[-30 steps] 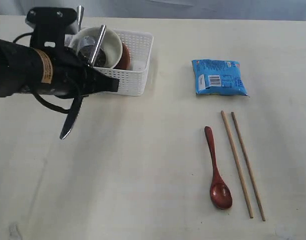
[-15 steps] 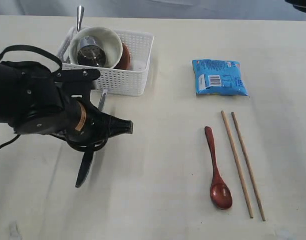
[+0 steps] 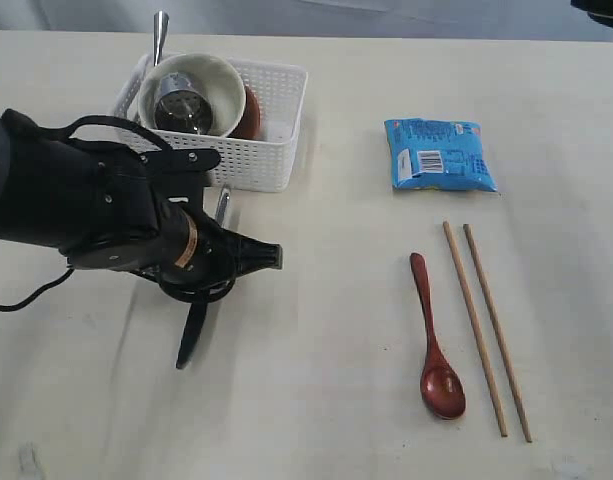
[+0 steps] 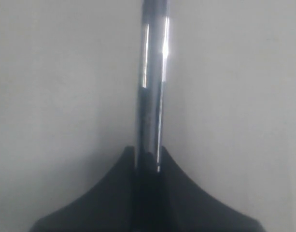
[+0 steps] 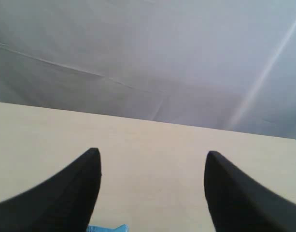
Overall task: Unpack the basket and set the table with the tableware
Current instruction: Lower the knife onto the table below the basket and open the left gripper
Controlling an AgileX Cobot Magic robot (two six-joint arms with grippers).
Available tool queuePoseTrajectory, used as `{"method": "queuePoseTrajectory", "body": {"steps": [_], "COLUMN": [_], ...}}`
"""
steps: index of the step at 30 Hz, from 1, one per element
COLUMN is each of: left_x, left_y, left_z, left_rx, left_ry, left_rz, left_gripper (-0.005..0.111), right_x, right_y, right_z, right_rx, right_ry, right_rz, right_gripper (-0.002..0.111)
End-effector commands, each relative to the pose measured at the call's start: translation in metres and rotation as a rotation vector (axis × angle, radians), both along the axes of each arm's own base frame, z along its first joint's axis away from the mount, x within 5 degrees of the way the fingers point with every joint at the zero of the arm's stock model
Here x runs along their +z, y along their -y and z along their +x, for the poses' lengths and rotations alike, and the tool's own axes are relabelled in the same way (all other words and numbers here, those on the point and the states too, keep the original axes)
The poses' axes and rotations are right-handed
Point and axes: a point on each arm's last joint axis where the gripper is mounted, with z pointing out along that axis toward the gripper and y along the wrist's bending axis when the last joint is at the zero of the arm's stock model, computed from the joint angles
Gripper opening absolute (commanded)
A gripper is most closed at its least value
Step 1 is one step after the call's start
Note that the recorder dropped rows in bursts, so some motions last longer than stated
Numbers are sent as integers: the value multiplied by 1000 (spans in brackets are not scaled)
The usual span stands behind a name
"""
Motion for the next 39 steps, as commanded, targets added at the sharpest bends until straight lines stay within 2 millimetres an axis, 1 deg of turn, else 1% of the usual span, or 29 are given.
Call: {"method": "queuePoseTrajectory", "body": {"steps": [1,6,8,11,21,24,26,29,35,37,38,39], "left_x": [-10,-10,-11,-13,-13,-13,-12,-4,24,33,44,48], "left_y": [2,0,-2,-5,-4,3,8,12,3,4,5,5], "left_z": [2,1,0,-1,-1,-6,-10,-12,-15,-20,-26,-28], "left_rx": [-10,12,60,104,126,91,24,-19,-1,-46,-121,-160], "left_ry": [-21,-30,-47,-66,-72,-71,-53,-17,24,43,72,82], "left_rz": [36,43,55,74,50,54,73,74,114,144,181,198], "left_gripper": [6,27,30,30,30,30,30,30,30,30,30,30], "right_x": [1,1,1,1,1,1,2,2,2,2,2,2], "right_y": [3,3,3,3,4,4,5,5,6,7,9,10], "right_z": [-1,-1,-1,-1,-1,-1,-1,-1,-1,-1,-2,-2], "right_rx": [-7,-7,-7,-7,-19,-23,-33,-32,-35,-38,-55,-64], "right_ry": [3,3,3,3,3,3,3,3,1,-2,-5,-6], "right_rz": [-2,-2,-2,-2,-4,-7,-11,-13,-26,-40,-61,-70], "right_gripper": [59,59,59,59,59,59,59,59,59,59,59,59]}}
